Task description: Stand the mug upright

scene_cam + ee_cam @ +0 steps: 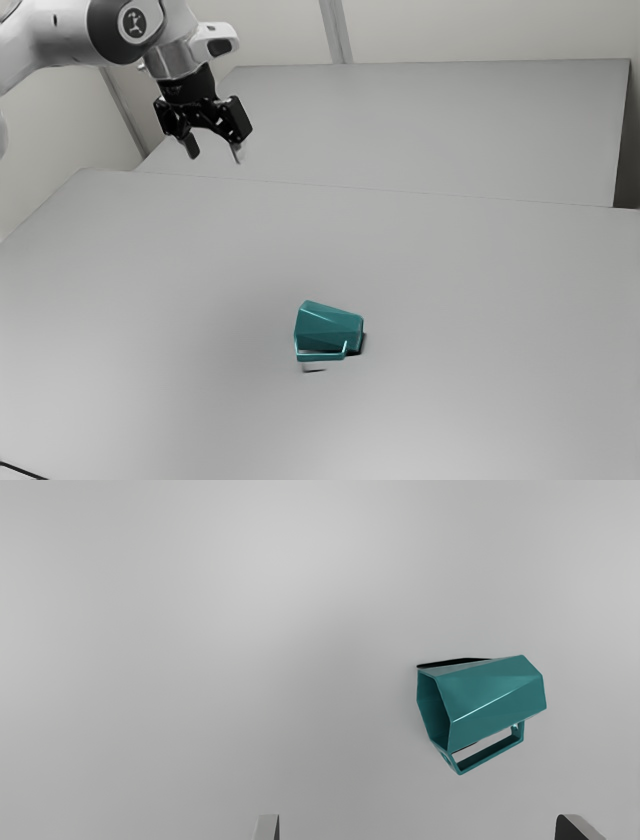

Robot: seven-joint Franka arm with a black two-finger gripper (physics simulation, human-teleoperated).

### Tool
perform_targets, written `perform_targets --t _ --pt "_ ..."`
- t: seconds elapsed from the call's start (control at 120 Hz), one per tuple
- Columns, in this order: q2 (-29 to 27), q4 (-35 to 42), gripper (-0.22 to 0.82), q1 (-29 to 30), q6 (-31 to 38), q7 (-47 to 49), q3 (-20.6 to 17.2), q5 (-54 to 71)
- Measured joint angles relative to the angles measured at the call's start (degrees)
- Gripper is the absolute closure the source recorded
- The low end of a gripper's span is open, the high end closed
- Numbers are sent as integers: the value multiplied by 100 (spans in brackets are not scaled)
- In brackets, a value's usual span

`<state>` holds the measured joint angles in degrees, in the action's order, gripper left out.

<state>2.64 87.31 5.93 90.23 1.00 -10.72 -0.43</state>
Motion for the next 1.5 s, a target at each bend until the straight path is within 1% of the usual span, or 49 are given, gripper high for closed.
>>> perform_targets --t 0.292,0.458,0.567,0.65,0.75,0.825,0.942,1.125,1.225,1.5 --pt "-29 86 0 76 -29 26 -4 0" --pt "-145 351 0 121 14 34 -9 -184" --pt "-602 1029 0 197 252 35 -11 -412" --pt "-797 1523 0 197 454 38 -3 -743" --pt "-1037 2159 0 353 697 40 6 -1327" --pt "-1167 2607 0 408 857 21 19 -1686" --pt "-1221 3299 0 528 1172 -183 33 -2304" --pt "-1124 4037 0 774 1676 -982 35 -3429" --pt "-971 4329 0 816 1926 -1501 35 -4011" --pt "-177 4488 0 774 2480 -2920 0 -5240"
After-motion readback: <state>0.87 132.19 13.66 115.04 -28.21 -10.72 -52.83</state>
